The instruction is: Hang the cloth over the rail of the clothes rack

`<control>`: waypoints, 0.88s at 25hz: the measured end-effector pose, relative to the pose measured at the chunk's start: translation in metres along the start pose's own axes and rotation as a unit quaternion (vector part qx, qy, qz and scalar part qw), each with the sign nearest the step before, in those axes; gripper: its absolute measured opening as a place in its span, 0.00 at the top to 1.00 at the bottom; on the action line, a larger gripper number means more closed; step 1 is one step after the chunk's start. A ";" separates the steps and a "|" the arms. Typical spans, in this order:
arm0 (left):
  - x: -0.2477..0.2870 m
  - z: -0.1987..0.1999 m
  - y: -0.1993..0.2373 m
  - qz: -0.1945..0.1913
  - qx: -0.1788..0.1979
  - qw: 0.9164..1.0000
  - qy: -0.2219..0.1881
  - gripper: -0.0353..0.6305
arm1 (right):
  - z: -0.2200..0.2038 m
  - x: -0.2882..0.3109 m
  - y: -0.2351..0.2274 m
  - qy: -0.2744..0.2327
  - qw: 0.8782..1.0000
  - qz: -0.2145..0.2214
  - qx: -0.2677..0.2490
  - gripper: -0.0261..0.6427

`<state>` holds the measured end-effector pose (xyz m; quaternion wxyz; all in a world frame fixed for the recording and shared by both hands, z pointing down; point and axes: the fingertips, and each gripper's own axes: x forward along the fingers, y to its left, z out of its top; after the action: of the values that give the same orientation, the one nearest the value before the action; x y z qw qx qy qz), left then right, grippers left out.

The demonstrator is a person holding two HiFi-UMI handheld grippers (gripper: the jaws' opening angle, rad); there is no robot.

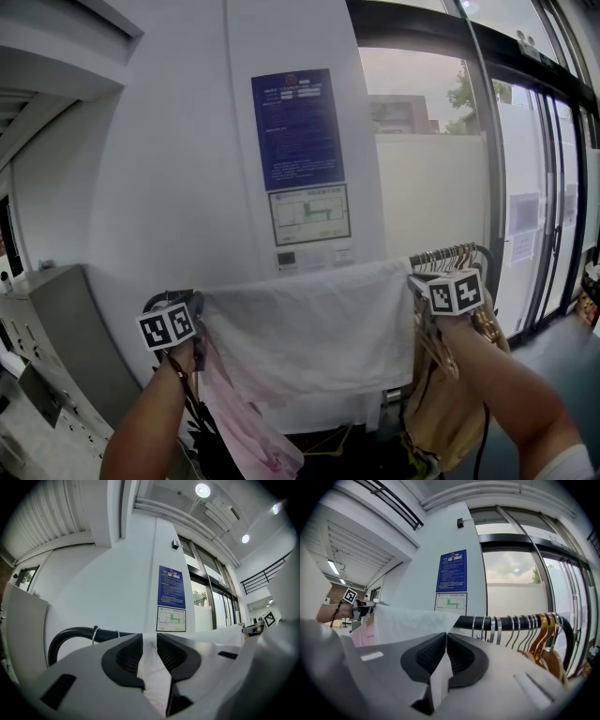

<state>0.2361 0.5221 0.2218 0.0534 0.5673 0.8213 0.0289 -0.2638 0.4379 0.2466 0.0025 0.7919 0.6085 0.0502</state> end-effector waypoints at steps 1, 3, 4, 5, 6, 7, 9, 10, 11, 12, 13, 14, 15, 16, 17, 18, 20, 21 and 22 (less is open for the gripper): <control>0.000 0.002 0.000 0.000 0.000 1.000 -0.001 0.82 | 0.006 -0.003 -0.001 -0.008 1.000 -0.003 -0.004 0.94; -0.001 0.004 0.000 -0.001 0.001 1.000 -0.003 0.82 | 0.019 -0.007 0.000 -0.020 1.000 -0.007 -0.010 0.89; -0.002 0.005 0.000 -0.001 0.001 1.000 -0.004 0.82 | 0.024 -0.009 0.000 -0.024 1.000 -0.009 -0.014 0.88; -0.002 0.006 0.000 -0.001 0.001 1.000 -0.004 0.82 | 0.028 -0.011 0.000 -0.027 0.999 -0.011 -0.017 0.87; -0.002 0.006 0.000 -0.001 0.001 1.000 -0.004 0.82 | 0.031 -0.012 0.001 -0.028 0.999 -0.013 -0.021 0.84; -0.002 0.007 0.000 -0.001 0.002 1.000 -0.005 0.82 | 0.034 -0.014 0.002 -0.030 0.999 -0.014 -0.024 0.84; -0.001 0.007 -0.001 -0.003 0.002 1.000 -0.005 0.82 | 0.038 -0.014 0.006 -0.033 0.999 -0.011 -0.028 0.84; -0.001 0.005 -0.003 -0.006 0.002 1.000 -0.005 0.82 | 0.038 -0.013 0.010 -0.033 0.999 -0.008 -0.028 0.84; -0.001 0.004 -0.006 -0.009 0.002 1.000 -0.004 0.82 | 0.037 -0.011 0.015 -0.031 0.999 -0.003 -0.029 0.84; -0.001 0.002 -0.010 -0.012 0.002 1.000 -0.002 0.82 | 0.036 -0.009 0.020 -0.029 0.999 0.003 -0.031 0.84; -0.002 -0.001 -0.014 -0.015 0.002 1.000 -0.001 0.82 | 0.033 -0.008 0.027 -0.027 0.999 0.009 -0.032 0.84; -0.003 -0.004 -0.019 -0.019 0.003 1.000 -0.001 0.82 | 0.028 -0.006 0.036 -0.025 0.999 0.018 -0.033 0.84; -0.006 -0.008 -0.024 -0.022 0.003 1.000 -0.001 0.82 | 0.023 -0.004 0.045 -0.022 0.999 0.028 -0.032 0.84; -0.009 -0.012 -0.030 -0.023 0.005 1.000 -0.002 0.82 | 0.016 -0.002 0.054 -0.020 0.999 0.039 -0.032 0.84; -0.013 -0.015 -0.037 -0.024 0.010 1.000 -0.004 0.82 | 0.009 0.000 0.064 -0.019 0.998 0.049 -0.032 0.84; -0.017 -0.019 -0.045 -0.026 0.018 0.999 -0.008 0.82 | 0.001 0.000 0.074 -0.020 0.998 0.058 -0.035 0.85; -0.026 -0.030 -0.065 -0.036 0.033 0.999 -0.014 0.90 | -0.014 0.000 0.092 -0.029 0.996 0.071 -0.041 0.91; -0.029 -0.037 -0.076 -0.045 0.040 0.998 -0.017 0.94 | -0.023 0.000 0.101 -0.035 0.996 0.076 -0.042 0.95; -0.033 -0.046 -0.089 -0.055 0.045 0.997 -0.019 0.94 | -0.032 0.000 0.110 -0.041 0.995 0.081 -0.041 0.96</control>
<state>0.1599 0.4605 0.2600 0.0445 0.5238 0.8504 -0.0216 -0.1600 0.4073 0.2854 0.0559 0.8391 0.5394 0.0428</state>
